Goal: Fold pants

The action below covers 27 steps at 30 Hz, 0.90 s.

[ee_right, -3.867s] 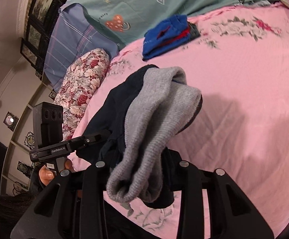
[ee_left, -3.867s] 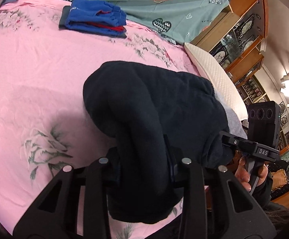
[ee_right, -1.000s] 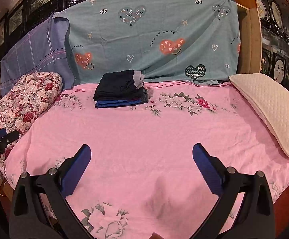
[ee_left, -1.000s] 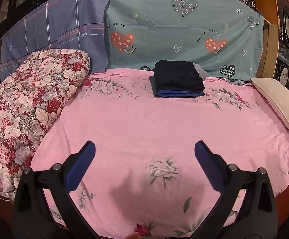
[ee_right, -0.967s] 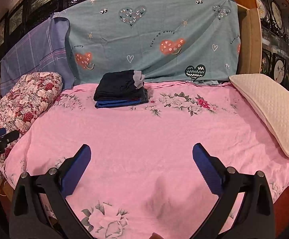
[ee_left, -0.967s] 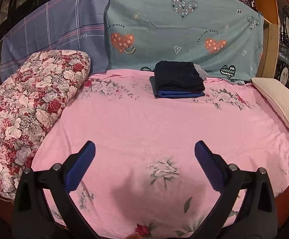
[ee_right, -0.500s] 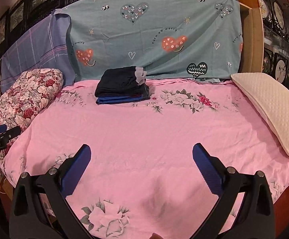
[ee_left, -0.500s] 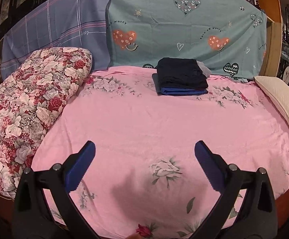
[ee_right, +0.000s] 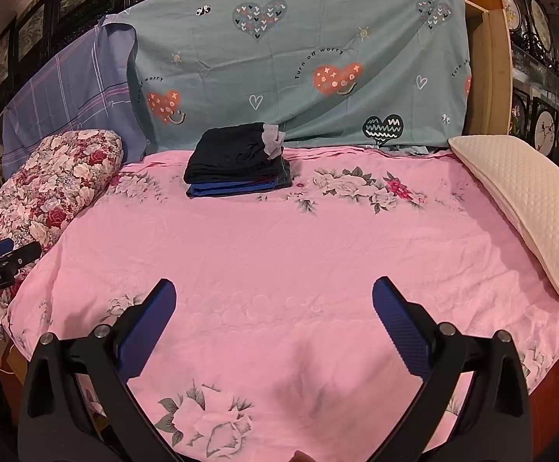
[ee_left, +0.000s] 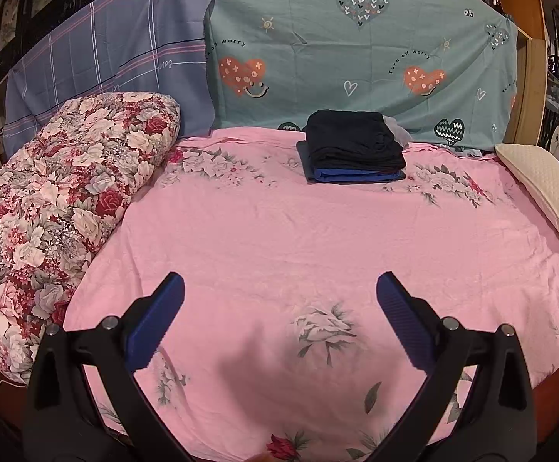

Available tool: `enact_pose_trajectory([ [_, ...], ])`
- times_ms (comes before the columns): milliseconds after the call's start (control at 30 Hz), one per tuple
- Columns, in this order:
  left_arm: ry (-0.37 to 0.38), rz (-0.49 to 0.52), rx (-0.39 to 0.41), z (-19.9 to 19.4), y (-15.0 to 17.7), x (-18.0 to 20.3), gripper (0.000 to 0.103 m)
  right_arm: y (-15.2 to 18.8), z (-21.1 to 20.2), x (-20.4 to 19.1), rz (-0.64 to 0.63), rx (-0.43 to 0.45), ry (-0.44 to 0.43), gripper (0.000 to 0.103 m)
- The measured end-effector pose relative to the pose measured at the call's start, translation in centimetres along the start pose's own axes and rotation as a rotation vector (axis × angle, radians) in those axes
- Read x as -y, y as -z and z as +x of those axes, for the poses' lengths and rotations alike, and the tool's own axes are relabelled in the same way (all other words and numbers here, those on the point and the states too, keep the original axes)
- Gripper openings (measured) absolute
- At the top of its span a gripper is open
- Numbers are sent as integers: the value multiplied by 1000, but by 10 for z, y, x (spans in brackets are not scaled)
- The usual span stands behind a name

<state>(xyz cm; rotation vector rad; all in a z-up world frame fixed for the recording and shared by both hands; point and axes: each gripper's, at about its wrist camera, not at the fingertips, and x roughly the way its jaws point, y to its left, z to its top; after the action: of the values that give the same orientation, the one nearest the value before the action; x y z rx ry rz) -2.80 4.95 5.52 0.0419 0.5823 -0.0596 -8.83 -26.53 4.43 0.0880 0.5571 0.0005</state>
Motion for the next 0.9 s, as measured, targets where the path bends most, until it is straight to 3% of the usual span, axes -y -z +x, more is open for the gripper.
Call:
enact_pose_trajectory([
  [900, -1, 8, 19, 2, 3, 1, 101, 4, 5, -2, -3, -19, -7, 102],
])
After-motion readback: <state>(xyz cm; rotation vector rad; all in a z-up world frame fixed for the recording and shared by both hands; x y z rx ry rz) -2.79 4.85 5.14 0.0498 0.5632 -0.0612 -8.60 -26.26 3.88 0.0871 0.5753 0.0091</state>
